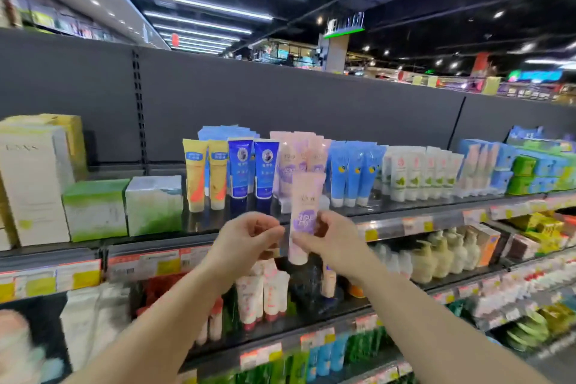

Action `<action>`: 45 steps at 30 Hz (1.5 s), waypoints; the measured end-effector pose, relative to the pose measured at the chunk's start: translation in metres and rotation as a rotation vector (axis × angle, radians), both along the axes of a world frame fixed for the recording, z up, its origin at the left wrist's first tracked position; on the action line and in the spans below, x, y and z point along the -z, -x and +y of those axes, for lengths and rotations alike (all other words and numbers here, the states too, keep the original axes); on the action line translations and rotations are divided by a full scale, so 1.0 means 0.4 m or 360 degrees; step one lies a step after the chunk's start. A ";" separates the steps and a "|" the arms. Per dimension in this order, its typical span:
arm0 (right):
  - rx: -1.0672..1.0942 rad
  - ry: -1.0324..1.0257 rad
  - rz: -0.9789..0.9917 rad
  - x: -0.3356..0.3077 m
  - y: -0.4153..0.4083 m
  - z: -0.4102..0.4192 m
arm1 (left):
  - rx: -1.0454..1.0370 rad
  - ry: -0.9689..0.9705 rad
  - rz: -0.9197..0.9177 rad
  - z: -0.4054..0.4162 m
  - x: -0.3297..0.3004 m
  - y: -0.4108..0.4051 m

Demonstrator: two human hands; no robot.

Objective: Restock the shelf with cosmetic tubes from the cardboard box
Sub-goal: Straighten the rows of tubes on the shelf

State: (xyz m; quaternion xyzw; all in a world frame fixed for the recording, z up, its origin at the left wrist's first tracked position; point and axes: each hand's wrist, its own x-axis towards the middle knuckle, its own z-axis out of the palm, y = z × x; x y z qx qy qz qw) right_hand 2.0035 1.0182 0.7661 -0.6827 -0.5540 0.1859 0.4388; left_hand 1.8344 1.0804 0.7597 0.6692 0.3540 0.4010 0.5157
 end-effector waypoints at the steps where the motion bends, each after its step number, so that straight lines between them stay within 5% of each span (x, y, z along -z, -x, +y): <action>1: 0.0093 -0.0073 0.0031 -0.024 -0.025 0.036 | -0.0033 -0.0020 -0.0034 0.035 -0.018 -0.010; 9: 0.0386 -0.0441 0.0049 -0.109 -0.134 0.237 | -0.0022 -0.0102 -0.0061 0.203 -0.092 -0.108; 26: -0.0123 -0.0488 -0.0139 -0.024 -0.188 0.272 | -0.0312 -0.0226 -0.0007 0.192 -0.113 -0.219; 36: -0.0206 -0.0400 0.0007 -0.047 -0.211 0.278 | -0.0411 -0.0369 0.0003 0.154 -0.166 -0.234; 39: 0.0044 -0.0620 -0.0436 -0.108 -0.249 0.281 | -0.0547 -0.0539 0.0034 0.160 -0.203 -0.227; 42: 0.0063 -0.0805 -0.0528 -0.218 -0.304 0.297 | -0.0722 -0.0898 0.0282 0.186 -0.261 -0.219; 45: 0.0072 -0.0619 -0.0946 -0.304 -0.350 0.337 | -0.0757 -0.1169 0.0630 0.210 -0.323 -0.227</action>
